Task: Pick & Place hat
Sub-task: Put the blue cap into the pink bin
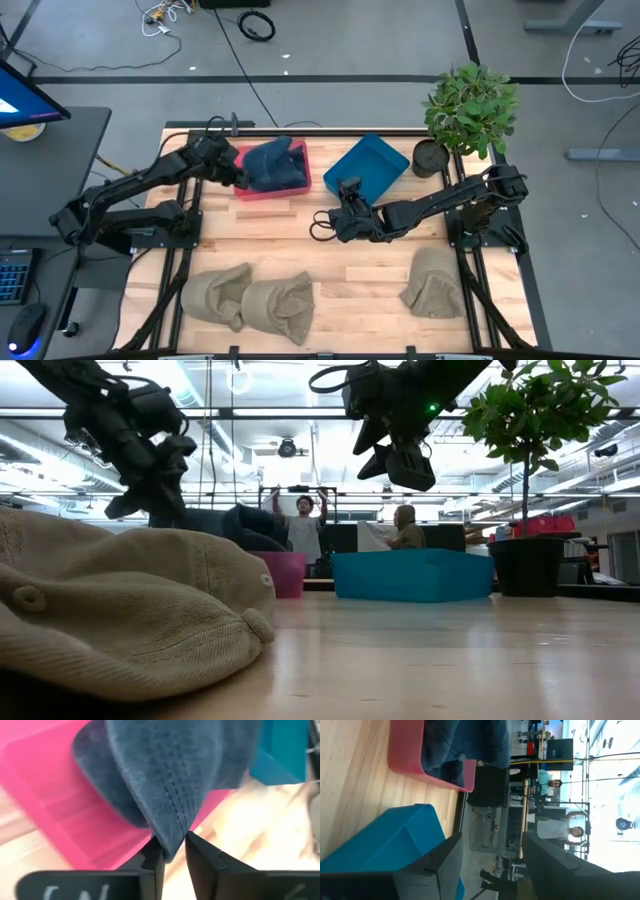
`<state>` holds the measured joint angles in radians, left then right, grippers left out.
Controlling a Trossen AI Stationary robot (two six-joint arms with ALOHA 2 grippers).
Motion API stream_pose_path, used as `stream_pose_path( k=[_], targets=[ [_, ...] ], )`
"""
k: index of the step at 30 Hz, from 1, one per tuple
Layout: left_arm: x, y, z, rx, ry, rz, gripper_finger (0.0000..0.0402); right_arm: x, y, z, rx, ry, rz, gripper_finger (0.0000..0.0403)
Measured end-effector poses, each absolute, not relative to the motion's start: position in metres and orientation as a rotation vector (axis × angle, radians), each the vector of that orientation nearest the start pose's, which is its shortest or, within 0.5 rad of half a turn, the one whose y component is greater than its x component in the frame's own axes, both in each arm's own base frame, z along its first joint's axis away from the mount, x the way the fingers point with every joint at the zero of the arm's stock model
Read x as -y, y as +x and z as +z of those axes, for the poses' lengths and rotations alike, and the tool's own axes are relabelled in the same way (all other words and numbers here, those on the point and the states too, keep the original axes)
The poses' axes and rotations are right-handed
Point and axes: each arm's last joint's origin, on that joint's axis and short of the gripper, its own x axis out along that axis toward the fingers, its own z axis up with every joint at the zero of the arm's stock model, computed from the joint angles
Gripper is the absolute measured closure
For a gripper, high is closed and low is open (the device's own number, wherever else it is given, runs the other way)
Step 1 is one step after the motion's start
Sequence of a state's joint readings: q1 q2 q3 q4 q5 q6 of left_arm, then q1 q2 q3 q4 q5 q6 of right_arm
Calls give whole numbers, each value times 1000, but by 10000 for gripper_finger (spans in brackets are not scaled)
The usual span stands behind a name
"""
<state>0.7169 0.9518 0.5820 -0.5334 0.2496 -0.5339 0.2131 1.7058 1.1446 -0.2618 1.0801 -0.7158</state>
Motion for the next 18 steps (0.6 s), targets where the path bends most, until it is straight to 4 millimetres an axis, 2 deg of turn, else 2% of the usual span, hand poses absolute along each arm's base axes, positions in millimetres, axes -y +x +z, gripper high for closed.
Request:
stream_pose_path(
  k=[9, 14, 18],
  targets=[
    [-118, 125, 210, -730, -867, 692, 244, -49, 348, 226, -968, -1154, -555, 195],
    [-121, 117, 222, -777, -841, 710, 226, -49, 348, 226, -968, -1154, -555, 195],
    [-126, 116, 240, -760, -747, 724, 227, -49, 348, 226, -968, -1154, -555, 195]
  ],
)
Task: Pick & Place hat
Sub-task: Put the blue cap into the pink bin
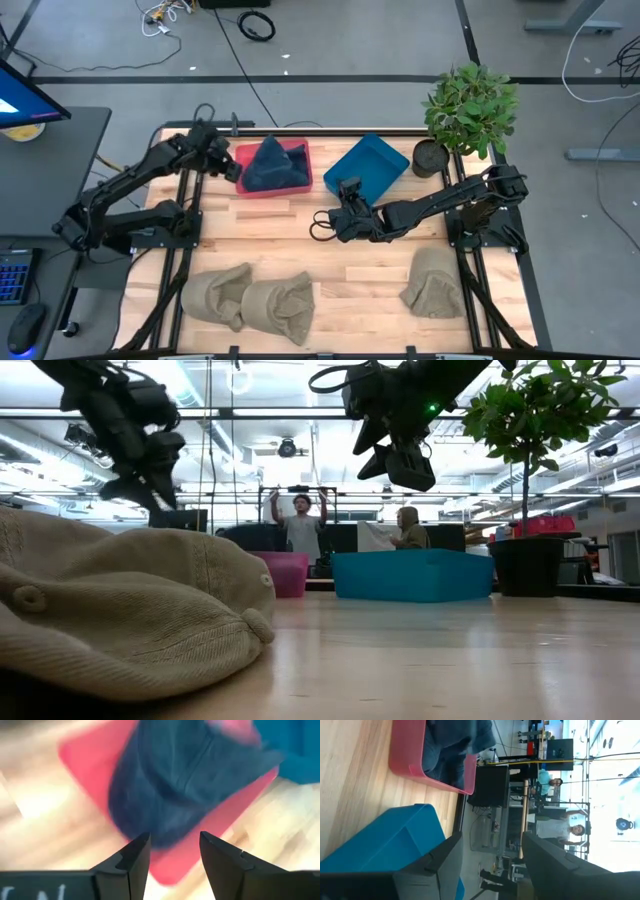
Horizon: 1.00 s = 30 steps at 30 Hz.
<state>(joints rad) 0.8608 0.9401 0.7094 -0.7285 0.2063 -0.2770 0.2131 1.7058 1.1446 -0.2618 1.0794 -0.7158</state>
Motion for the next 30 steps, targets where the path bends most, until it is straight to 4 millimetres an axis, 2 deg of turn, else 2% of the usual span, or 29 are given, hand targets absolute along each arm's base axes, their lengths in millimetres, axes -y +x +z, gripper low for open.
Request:
stream_pose_path(
  k=[5, 9, 15, 18, 25, 30],
  targets=[
    [-138, 131, 258, -590, -604, 693, 256, -49, 348, 226, -969, -1156, -553, 195],
    [-145, 145, 254, -565, -574, 667, 297, -49, 348, 225, -965, -1148, -534, 195],
    [-159, 178, 223, -664, -568, 607, 364, -50, 352, 225, -917, -1085, -402, 195],
    [-160, 192, 201, -763, -575, 568, 392, -49, 353, 225, -902, -1053, -407, 195],
    [-164, 211, 159, -933, -582, 587, 394, -40, 354, 224, -833, -778, -518, 195],
    [-166, 213, 148, -971, -584, 592, 393, -38, 356, 220, -812, -581, -410, 195]
  ],
)
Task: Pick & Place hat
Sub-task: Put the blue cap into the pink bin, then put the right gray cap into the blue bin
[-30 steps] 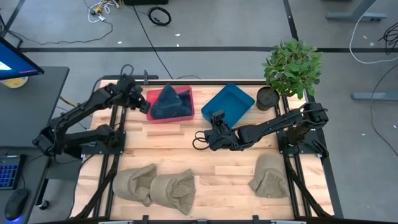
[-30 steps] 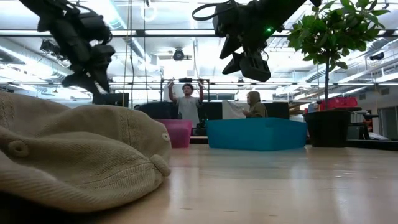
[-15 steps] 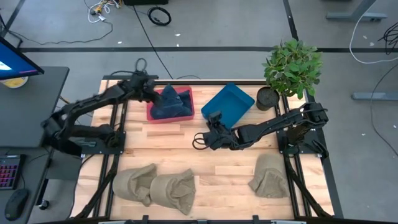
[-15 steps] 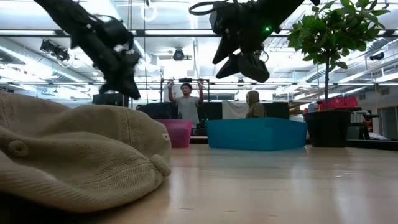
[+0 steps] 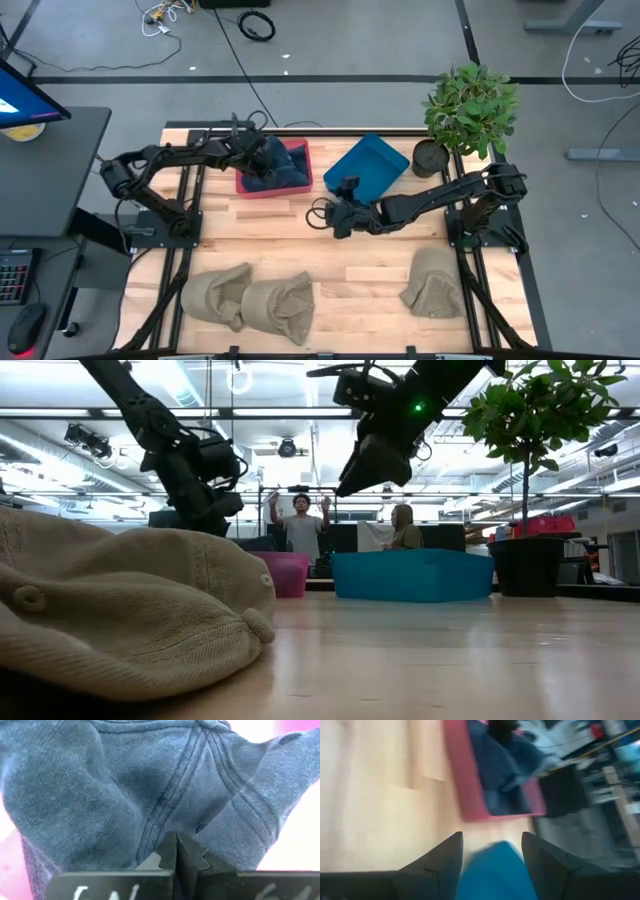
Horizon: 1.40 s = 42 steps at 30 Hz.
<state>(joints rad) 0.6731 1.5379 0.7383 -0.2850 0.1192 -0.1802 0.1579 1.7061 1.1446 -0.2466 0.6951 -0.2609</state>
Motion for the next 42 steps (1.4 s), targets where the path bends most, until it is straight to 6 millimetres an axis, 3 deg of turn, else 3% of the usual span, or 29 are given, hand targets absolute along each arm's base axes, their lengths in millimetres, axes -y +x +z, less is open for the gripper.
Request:
stream_pose_path(
  k=[4, 8, 14, 19, 30, 33, 37, 42],
  targets=[
    [-164, 214, 148, -977, -574, 583, 393, -40, 355, 220, -803, -437, -316, 202],
    [-162, 212, 159, -945, -575, 559, 392, -43, 342, 230, -842, -319, -247, 218],
    [-156, 206, 204, -837, -443, 501, 392, -50, 300, 256, -952, -111, -223, 228],
    [-149, 197, 226, -786, -367, 481, 375, -63, 265, 270, -1062, 45, -212, 219],
    [-138, 202, 239, -714, -308, 435, 281, -116, 230, 260, -1342, 279, -111, 202],
    [-133, 205, 239, -709, -296, 412, 270, -131, 217, 257, -1408, 254, -105, 204],
    [-128, 211, 241, -687, -277, 386, 266, -145, 201, 255, -1470, 325, -213, 204],
    [-124, 218, 246, -634, -246, 359, 270, -171, 184, 249, -1579, 394, -211, 204]
  ],
)
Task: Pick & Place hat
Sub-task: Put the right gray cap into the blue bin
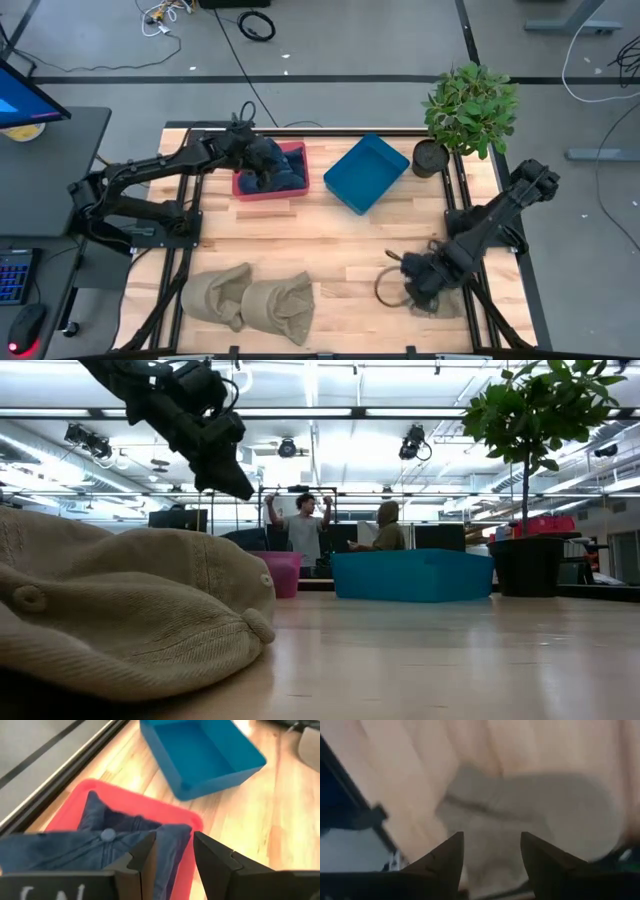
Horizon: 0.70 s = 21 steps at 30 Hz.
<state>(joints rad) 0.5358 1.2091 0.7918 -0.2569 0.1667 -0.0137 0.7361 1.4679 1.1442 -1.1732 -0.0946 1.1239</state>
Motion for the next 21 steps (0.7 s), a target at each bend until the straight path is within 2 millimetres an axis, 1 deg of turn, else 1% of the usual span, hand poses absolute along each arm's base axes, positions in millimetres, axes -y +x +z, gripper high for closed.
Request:
stream_pose_path(
  k=[4, 9, 12, 16, 21],
  targets=[
    [-123, 221, 250, -590, -227, 350, 270, -189, 175, 234, -1706, 386, -252, 204],
    [-124, 224, 254, -544, -210, 351, 270, -205, 167, 209, -1810, 252, -354, 204],
    [-124, 224, 254, -538, -208, 351, 271, -208, 165, 195, -1844, 159, -437, 204],
    [-124, 224, 254, -538, -208, 351, 270, -207, 168, 178, -1817, 0, -561, 204],
    [-124, 224, 254, -535, -227, 357, 271, -206, 170, 159, -1855, -92, -580, 204]
  ],
)
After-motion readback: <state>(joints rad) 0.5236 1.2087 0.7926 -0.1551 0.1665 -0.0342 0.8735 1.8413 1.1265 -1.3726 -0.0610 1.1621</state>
